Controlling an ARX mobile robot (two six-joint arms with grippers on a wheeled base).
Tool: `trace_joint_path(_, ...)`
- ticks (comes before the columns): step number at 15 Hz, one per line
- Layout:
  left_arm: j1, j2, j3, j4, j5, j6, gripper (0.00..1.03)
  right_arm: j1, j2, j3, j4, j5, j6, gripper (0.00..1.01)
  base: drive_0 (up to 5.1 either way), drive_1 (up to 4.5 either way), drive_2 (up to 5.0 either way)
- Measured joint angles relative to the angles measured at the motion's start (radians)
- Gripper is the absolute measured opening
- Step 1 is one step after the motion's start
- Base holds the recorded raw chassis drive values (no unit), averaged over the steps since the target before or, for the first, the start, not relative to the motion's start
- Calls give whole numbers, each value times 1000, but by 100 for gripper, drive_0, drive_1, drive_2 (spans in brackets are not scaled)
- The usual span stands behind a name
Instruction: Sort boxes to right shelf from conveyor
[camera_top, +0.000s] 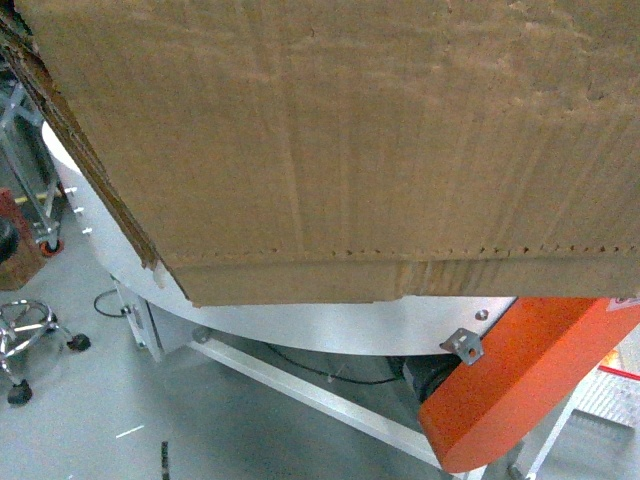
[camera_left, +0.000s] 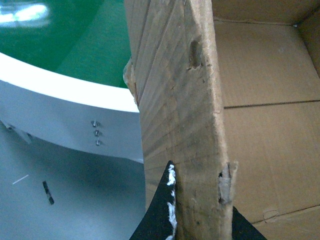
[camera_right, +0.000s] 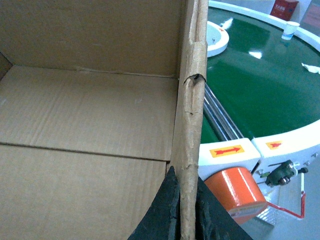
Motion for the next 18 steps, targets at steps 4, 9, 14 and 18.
trace_joint_path(4,0,-1,0,0,1,0,4,0,-3,0,-1,0,0,4,0,0,0)
trace_joint_path(9,0,0,0,1,0,0,4,0,-3,0,0,0,0,4,-136,-136,-136)
trace_joint_path(14,0,0,0,0,0,0,4,0,-3,0,0,0,0,4,-162,-162,-162)
trace_joint_path(18,0,-1,0,1,1,0,4,0,-3,0,0,0,0,4,-155,-155,-155)
